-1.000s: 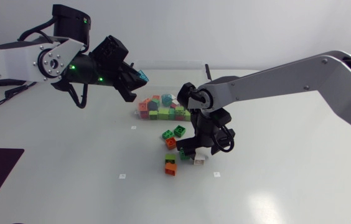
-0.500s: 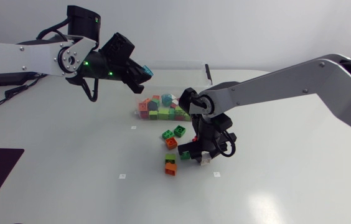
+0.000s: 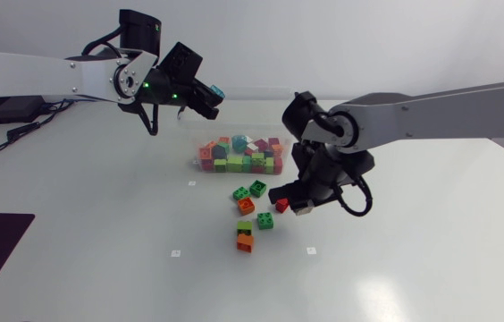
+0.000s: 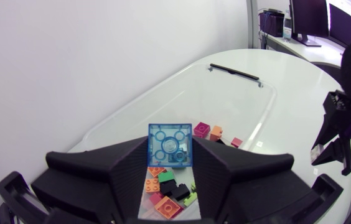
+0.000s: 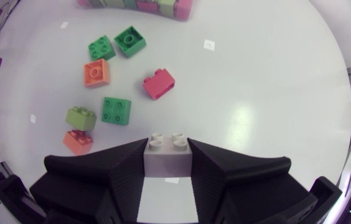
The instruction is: Place the duplo bricks in the container
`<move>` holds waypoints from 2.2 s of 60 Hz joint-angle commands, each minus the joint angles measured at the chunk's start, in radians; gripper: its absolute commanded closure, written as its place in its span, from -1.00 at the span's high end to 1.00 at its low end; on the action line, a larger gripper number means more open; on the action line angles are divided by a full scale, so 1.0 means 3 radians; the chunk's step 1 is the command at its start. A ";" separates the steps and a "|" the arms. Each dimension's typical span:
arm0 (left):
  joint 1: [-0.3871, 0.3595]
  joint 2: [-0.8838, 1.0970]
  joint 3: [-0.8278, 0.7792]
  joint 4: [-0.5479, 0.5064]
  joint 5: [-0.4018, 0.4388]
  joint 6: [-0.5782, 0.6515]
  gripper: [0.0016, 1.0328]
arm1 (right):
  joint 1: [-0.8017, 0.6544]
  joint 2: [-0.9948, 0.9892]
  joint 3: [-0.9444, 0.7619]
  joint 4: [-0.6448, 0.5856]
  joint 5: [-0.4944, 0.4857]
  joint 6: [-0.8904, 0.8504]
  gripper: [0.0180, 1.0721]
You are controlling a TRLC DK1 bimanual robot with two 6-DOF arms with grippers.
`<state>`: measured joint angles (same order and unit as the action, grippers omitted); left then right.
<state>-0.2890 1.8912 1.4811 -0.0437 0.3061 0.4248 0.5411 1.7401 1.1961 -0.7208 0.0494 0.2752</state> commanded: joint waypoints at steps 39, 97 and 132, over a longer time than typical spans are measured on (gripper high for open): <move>0.0114 -0.0562 -0.0279 -0.0069 -0.0095 -0.0081 0.90 | -0.0193 -0.0258 0.0881 0.0194 -0.0011 -0.0304 -0.41; -0.0361 -0.0863 -0.1854 -0.0514 0.0739 0.1453 0.89 | -0.0367 0.0980 0.2190 0.0848 -0.0011 -0.0498 -0.39; -0.0453 -0.0009 -0.1772 0.0202 0.0401 0.1407 0.87 | -0.0285 0.1046 0.2630 0.0807 0.0301 -0.0600 0.91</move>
<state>-0.4095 1.8645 0.9489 0.0097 0.4278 0.8387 0.4503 2.1315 1.9957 -0.4725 0.1291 0.1062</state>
